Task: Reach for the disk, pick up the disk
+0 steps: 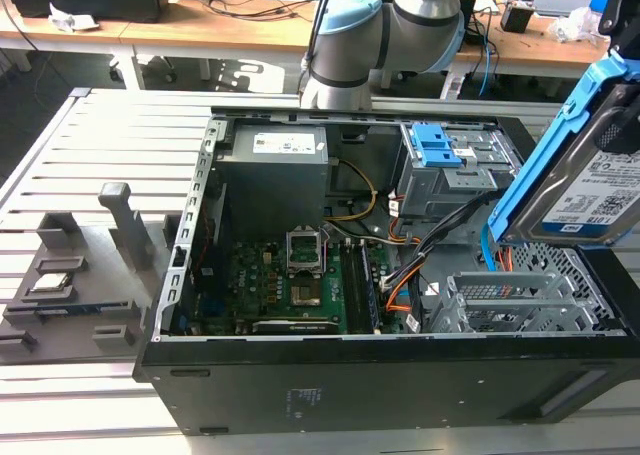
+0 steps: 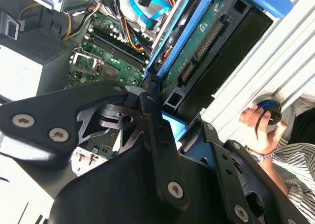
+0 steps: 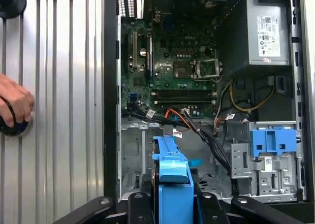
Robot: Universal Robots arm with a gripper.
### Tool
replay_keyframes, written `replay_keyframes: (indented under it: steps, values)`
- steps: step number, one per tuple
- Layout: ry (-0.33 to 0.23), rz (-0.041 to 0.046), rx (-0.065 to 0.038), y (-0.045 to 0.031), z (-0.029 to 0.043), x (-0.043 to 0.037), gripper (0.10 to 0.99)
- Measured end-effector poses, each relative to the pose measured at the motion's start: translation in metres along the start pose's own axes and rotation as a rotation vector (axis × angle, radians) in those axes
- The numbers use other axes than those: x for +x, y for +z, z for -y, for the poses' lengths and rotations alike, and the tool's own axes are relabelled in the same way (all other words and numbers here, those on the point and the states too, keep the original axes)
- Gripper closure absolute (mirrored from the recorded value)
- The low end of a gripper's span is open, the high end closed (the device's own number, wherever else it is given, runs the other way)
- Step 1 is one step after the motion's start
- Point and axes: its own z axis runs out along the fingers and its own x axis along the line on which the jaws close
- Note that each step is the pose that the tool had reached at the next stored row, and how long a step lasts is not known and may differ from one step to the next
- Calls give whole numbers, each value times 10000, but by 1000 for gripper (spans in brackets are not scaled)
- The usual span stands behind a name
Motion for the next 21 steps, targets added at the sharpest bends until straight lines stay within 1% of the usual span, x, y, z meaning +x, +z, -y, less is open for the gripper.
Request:
replay_keyframes:
  steps: [4, 6, 12, 14, 21]
  values:
    - [-3, -1, -1, 23, -16, 77, 722]
    - [-2, 2, -1, 35, -17, 93, 722]
    - [-3, 0, -1, 63, -19, 99, 722]
    - [-2, -1, -1, 89, -18, 100, 722]
    - [-2, -2, -1, 129, -15, 103, 722]
